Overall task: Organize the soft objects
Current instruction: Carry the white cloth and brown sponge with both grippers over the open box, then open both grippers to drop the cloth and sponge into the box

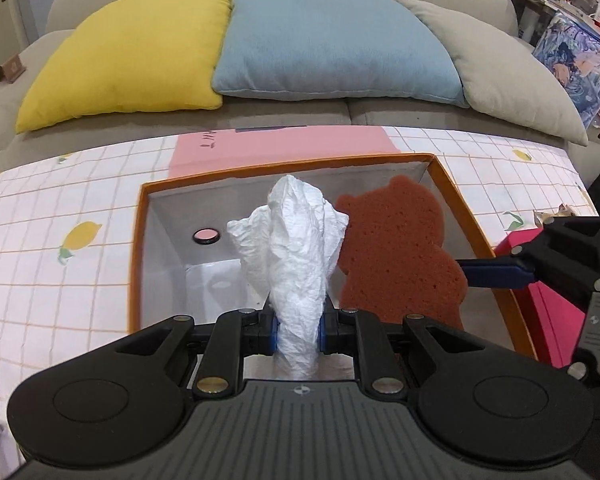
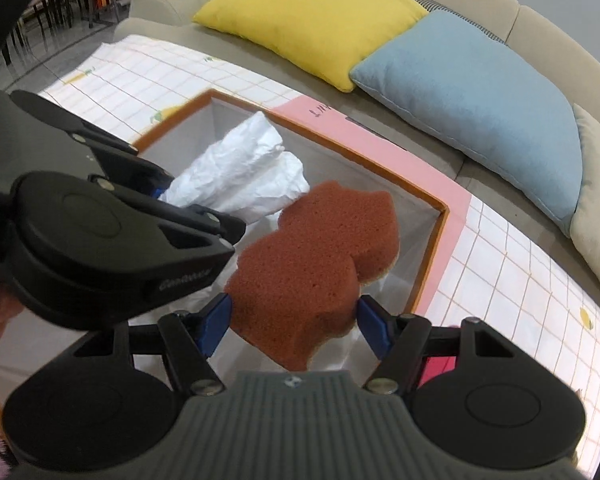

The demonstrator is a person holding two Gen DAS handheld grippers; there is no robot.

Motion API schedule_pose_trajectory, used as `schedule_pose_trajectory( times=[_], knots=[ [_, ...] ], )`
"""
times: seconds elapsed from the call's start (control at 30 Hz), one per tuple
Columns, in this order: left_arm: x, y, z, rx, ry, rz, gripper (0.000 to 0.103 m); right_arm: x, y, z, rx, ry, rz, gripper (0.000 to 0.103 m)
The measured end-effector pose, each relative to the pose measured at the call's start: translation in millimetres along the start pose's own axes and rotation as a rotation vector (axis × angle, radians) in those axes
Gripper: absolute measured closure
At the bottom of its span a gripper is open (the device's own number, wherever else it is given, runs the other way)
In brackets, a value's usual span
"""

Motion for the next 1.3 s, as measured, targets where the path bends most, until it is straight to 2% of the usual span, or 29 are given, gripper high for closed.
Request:
schedule_pose_trajectory(
  times=[0.33, 0.57, 0.77, 0.93, 1.03, 1.13, 1.3],
  knots=[
    [-4, 35, -12, -0.014, 0.011, -0.057, 0.084, -10, 33, -3, 0.004, -0.001, -0.072, 0.035],
    [-5, 49, -18, -0.027, -0.029, -0.088, 0.083, -12, 45, -13, 0.039, -0.069, -0.095, 0.034],
    [-6, 49, -19, -0.039, -0.014, -0.084, 0.069, -11, 42, -12, 0.035, -0.070, -0.092, 0.030],
    [-6, 40, -17, -0.039, -0.015, -0.066, 0.043, -10, 35, -12, 0.026, -0.066, -0.087, 0.029],
    [-6, 31, -12, -0.016, -0.007, -0.062, 0.034, -12, 26, -13, 0.017, -0.068, -0.081, 0.028],
    [-6, 18, -7, -0.026, 0.005, -0.050, 0.031, -10, 12, -14, 0.021, -0.084, -0.068, 0.023],
    [-3, -12, 2, 0.004, -0.007, -0.012, 0.030, -3, -20, -13, 0.059, -0.103, -0.033, 0.022]
  ],
)
Point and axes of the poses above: each gripper's, at about its wrist camera, not at the fingertips, and y roughly the way its jaws point, z to its right, x to its underside, the point moved 3 cm from there along y, roughly the way its jaws point, and after that the axes turned 4 degrees about x, right-handed, at the moved point
